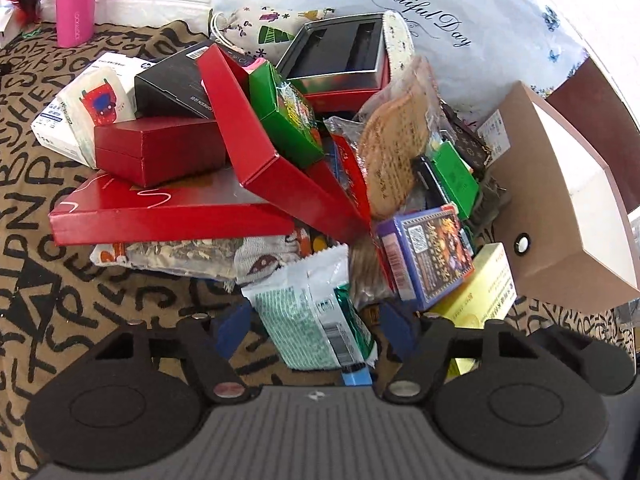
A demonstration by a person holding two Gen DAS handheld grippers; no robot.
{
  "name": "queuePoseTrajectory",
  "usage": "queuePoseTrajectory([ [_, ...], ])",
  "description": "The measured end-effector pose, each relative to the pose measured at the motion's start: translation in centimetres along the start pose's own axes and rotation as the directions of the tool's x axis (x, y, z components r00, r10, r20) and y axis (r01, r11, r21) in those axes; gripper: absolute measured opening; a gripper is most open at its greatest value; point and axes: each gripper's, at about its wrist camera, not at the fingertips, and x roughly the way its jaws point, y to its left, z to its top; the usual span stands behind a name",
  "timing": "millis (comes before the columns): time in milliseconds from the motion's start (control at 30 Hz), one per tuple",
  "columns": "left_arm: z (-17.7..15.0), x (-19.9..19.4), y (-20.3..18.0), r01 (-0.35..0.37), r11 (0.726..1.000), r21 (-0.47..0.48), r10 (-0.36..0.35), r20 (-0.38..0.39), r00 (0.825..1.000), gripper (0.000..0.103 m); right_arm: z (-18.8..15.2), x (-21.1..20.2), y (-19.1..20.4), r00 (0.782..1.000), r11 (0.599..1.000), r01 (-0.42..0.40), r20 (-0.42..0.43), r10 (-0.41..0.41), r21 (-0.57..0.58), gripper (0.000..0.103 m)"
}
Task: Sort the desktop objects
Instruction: 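Withdraw the left gripper and reach toward the green-and-white snack packet, then grasp the snack packet with the left gripper while the right gripper grasps the Flash Color marker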
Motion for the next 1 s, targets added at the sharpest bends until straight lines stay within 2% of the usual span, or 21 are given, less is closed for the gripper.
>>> queuePoseTrajectory([
  [100, 0.3, 0.8, 0.5, -0.001, 1.000, -0.024, 0.001, -0.019, 1.000, 0.067, 0.7, 1.7, 0.8, 0.999, 0.999, -0.028, -0.032, 0.027, -0.020, 0.061],
  [133, 0.3, 1.0, 0.8, 0.001, 0.999, -0.035, -0.002, -0.026, 1.000, 0.064, 0.9, 2.2, 1.1, 0.999, 0.999, -0.029, -0.039, 0.028, -0.033, 0.059],
  [300, 0.2, 0.5, 2.4, 0.032, 0.996, -0.088, -0.035, -0.029, 0.999, 0.062, 1.6, 4.1, 2.0, 0.997, 0.997, -0.030, -0.066, 0.025, -0.071, 0.044],
  [333, 0.1, 0.3, 2.8, 0.035, 0.994, -0.100, -0.038, -0.027, 0.999, 0.058, 1.7, 4.4, 2.1, 0.997, 0.997, -0.030, -0.069, 0.025, -0.072, 0.041],
  [467, -0.4, -0.6, 4.1, 0.027, 0.992, -0.124, -0.029, -0.019, 0.999, 0.057, 1.7, 5.2, 2.2, 0.995, 0.997, -0.043, -0.098, 0.036, -0.068, 0.021],
  [633, -0.7, -1.2, 4.7, 0.029, 0.991, -0.128, -0.032, -0.025, 0.999, 0.057, 0.2, 3.9, 1.4, 0.990, 0.995, -0.080, -0.123, 0.073, -0.052, 0.018],
  [833, -0.6, -0.6, 4.7, 0.019, 0.990, -0.139, -0.025, -0.037, 0.999, 0.064, -2.5, 2.0, 1.0, 0.984, 0.994, -0.087, -0.164, 0.075, -0.062, 0.016],
  [1000, 0.1, 0.6, 3.3, 0.029, 0.994, -0.106, -0.035, -0.059, 0.998, 0.061, -1.9, 2.2, 1.4, 0.986, 0.997, -0.063, -0.156, 0.054, -0.051, 0.017],
])
